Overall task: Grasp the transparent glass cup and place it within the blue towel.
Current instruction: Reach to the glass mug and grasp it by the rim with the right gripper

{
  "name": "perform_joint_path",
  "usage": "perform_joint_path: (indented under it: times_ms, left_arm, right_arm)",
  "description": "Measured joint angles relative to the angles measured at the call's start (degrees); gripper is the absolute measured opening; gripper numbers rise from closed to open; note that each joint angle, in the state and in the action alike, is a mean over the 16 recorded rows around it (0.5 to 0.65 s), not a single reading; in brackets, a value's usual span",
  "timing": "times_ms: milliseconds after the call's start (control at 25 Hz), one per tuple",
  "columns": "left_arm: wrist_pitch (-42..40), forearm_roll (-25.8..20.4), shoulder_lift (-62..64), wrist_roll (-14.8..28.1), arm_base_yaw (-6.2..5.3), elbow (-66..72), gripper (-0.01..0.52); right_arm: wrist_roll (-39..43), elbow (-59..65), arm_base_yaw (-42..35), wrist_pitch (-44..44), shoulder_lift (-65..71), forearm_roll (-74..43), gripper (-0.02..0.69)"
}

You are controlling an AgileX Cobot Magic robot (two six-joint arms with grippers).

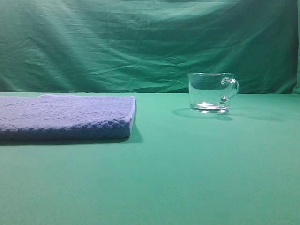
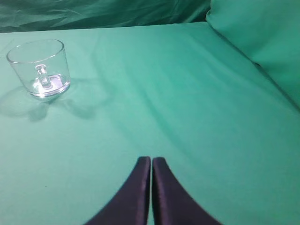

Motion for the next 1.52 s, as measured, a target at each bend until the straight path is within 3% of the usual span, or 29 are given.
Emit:
perform_joint_path:
  times_ms: [920,1520]
  left_arm:
    - [0.0,0.0,0.0,0.0,0.0,0.0,0.0]
    - [0.0,0.0,0.0,0.0,0.0,0.0,0.0]
  right_arm:
    - [-0.1,0.0,0.0,-0.7,0.0,-0.1,0.0]
    - [1.3,-4.6,0.0,-17.4,2.6,-1.6,0.0]
